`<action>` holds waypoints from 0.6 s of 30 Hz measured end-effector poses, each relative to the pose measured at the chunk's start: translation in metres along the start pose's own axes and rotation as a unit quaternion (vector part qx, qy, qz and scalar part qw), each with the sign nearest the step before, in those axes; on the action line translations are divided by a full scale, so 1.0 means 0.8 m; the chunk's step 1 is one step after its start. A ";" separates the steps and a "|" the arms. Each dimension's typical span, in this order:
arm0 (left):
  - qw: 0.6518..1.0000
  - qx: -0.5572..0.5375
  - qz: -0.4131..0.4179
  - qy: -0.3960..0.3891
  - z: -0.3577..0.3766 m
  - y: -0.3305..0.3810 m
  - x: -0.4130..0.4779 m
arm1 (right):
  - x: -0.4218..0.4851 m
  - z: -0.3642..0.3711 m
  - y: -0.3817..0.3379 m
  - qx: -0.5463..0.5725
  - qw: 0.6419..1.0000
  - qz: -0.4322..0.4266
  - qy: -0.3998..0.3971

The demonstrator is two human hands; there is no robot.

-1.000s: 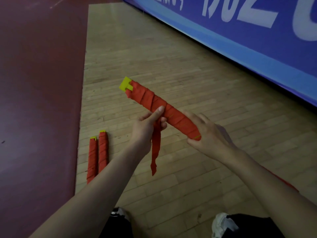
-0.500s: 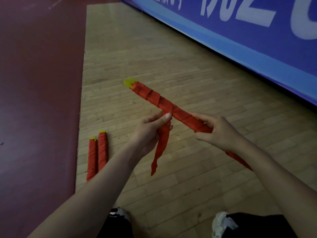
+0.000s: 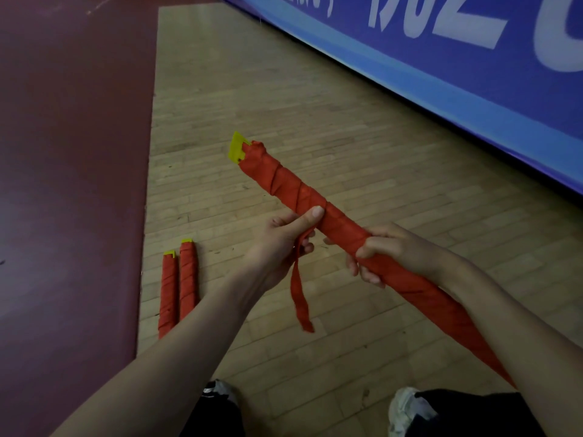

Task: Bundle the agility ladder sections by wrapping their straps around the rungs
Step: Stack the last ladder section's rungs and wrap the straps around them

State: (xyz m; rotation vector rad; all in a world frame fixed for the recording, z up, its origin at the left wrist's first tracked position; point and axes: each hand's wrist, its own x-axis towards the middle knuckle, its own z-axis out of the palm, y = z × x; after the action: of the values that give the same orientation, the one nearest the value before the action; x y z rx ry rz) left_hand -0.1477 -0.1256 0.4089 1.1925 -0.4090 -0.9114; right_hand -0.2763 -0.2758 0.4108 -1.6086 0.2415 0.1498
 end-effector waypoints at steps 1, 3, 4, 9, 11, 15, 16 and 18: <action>1.000 0.003 0.006 0.003 0.001 0.000 0.000 | 0.001 0.000 0.000 0.001 1.000 0.005 -0.003; 1.000 0.005 0.018 0.019 0.003 -0.002 -0.001 | 0.002 -0.001 -0.003 -0.003 1.000 0.019 -0.002; 0.999 0.001 0.021 0.030 0.005 -0.003 -0.001 | 0.002 -0.001 -0.005 -0.021 0.999 0.024 0.005; 0.990 -0.034 0.011 0.133 0.001 -0.006 0.005 | 0.001 0.005 -0.001 -0.285 0.951 0.028 0.121; 0.989 -0.025 0.013 0.148 -0.005 -0.006 0.008 | 0.003 0.009 0.005 -0.415 0.891 0.018 0.182; 0.993 0.051 0.019 0.100 -0.011 0.000 0.009 | 0.006 0.002 0.013 -0.449 0.858 0.015 0.249; 0.994 0.050 0.014 0.095 -0.011 0.002 0.009 | 0.006 0.001 0.013 -0.439 0.863 0.020 0.250; 0.994 0.040 0.010 0.102 -0.014 0.004 0.010 | 0.004 0.002 0.011 -0.421 0.873 0.022 0.244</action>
State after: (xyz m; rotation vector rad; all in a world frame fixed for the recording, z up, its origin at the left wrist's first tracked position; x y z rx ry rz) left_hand -0.1337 -0.1251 0.4068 1.3398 -0.2945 -0.7526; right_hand -0.2750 -0.2744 0.4012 -2.5073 0.6722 -0.1512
